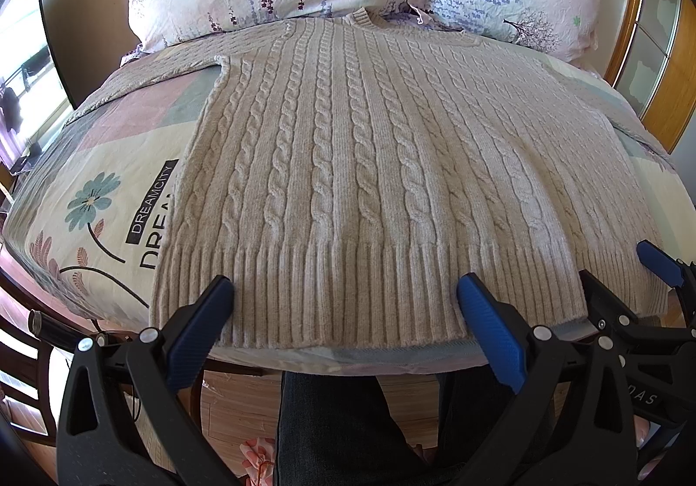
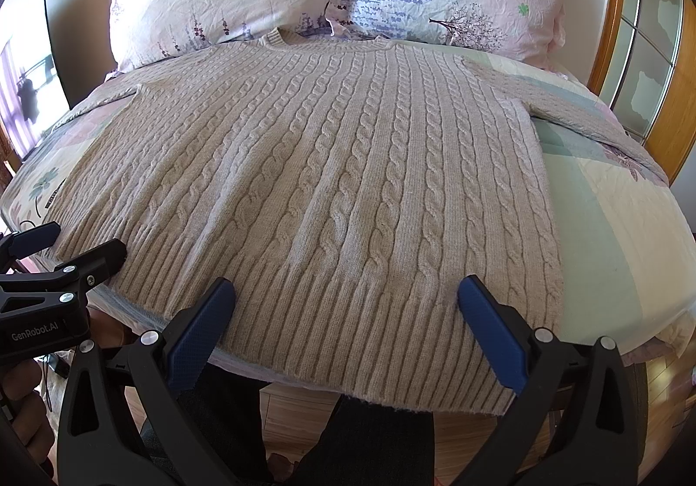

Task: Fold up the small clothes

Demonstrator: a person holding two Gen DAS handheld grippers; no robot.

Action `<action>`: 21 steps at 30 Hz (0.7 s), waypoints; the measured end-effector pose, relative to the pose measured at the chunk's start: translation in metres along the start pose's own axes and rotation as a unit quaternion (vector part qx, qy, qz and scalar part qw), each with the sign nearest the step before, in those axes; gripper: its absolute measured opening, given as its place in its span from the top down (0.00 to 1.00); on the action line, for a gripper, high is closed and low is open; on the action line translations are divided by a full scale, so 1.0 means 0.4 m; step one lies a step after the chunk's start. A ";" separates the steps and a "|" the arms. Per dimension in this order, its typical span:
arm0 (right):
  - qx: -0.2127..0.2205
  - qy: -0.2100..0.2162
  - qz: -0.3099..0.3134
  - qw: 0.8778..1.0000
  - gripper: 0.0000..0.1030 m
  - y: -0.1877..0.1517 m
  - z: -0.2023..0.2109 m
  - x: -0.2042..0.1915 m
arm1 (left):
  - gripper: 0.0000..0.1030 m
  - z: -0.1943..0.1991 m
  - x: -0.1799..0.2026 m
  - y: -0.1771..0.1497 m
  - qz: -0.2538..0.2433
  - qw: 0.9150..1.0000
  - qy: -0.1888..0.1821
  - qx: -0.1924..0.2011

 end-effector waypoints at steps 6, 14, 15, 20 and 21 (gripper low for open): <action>0.000 0.000 0.000 1.000 0.01 0.000 0.000 0.000 | 0.02 0.000 0.000 0.000 0.000 1.000 0.000 0.000; 0.000 -0.001 0.000 1.000 0.01 0.001 0.001 -0.002 | 0.02 0.000 0.000 0.000 0.000 1.000 0.000 0.001; 0.000 -0.001 0.000 1.000 0.01 0.001 0.001 -0.002 | 0.02 0.000 0.000 0.000 0.000 1.000 0.000 0.001; 0.000 -0.001 0.000 1.000 0.01 0.002 0.002 -0.004 | 0.02 0.000 0.000 0.000 0.000 1.000 0.000 0.000; 0.000 -0.001 0.000 1.000 0.01 0.002 0.002 -0.004 | 0.02 0.000 0.000 0.000 0.000 1.000 0.000 0.000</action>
Point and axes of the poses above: each gripper's, at about its wrist camera, not at the fingertips, and z roughly against the way its jaws point, x to its right, y to its top, the point moved 10 cm from there along -z, roughly the way its jaws point, and after that the axes turned 8 degrees about x, right-handed, at the moved point
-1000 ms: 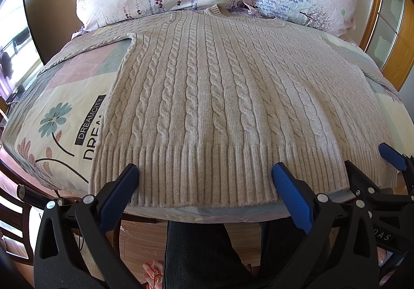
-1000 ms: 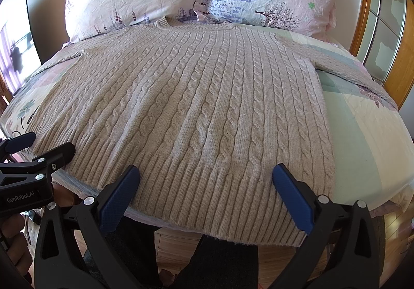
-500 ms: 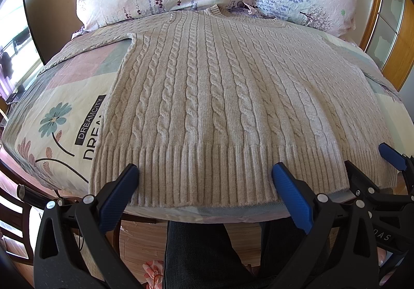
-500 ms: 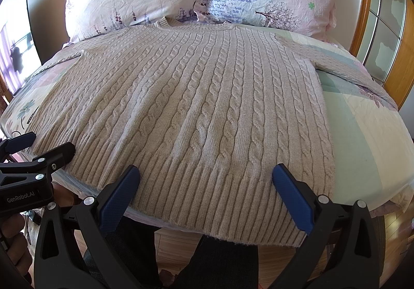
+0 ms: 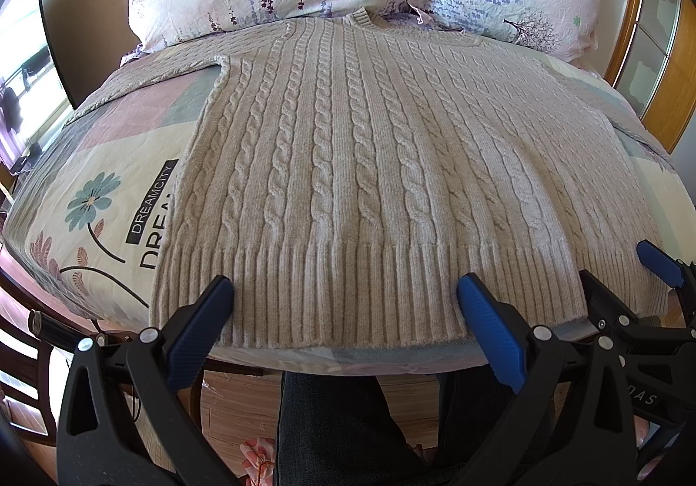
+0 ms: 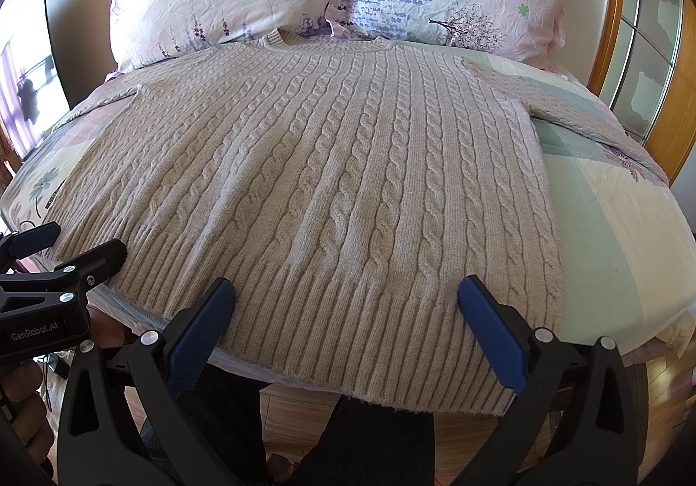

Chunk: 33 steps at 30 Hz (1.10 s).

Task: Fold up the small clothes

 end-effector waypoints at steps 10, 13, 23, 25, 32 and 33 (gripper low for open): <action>0.014 0.009 0.009 1.000 0.01 0.020 0.020 -0.049 | 0.02 -0.003 0.000 0.000 -0.004 1.000 0.000 0.002; 0.020 0.049 0.028 0.998 0.01 0.046 0.023 -0.048 | 0.02 0.004 -0.001 0.001 -0.009 1.000 -0.011 0.014; 0.090 -0.055 -0.360 0.927 0.37 0.302 -0.035 0.721 | 0.02 -0.065 -0.285 0.234 0.145 0.986 -0.066 0.056; 0.080 -0.091 -0.428 0.896 0.46 0.287 -0.073 0.879 | 0.02 -0.106 -0.371 0.268 0.198 0.976 -0.070 0.055; 0.067 -0.127 -0.577 0.804 0.66 0.226 -0.184 1.150 | 0.02 -0.244 -0.587 0.324 0.212 0.977 0.000 0.026; 0.069 -0.127 -0.580 0.802 0.66 0.230 -0.190 1.157 | 0.02 -0.250 -0.607 0.329 0.219 0.975 -0.003 0.033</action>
Point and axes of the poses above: each gripper's, at about its wrist camera, not at the fingertips, and z roughly against the way its jaws point, x to its right, y to its top, the point moved 10 cm from there along -z, roughly the way its jaws point, and after that the axes turned 8 degrees about x, right-handed, at the moved point
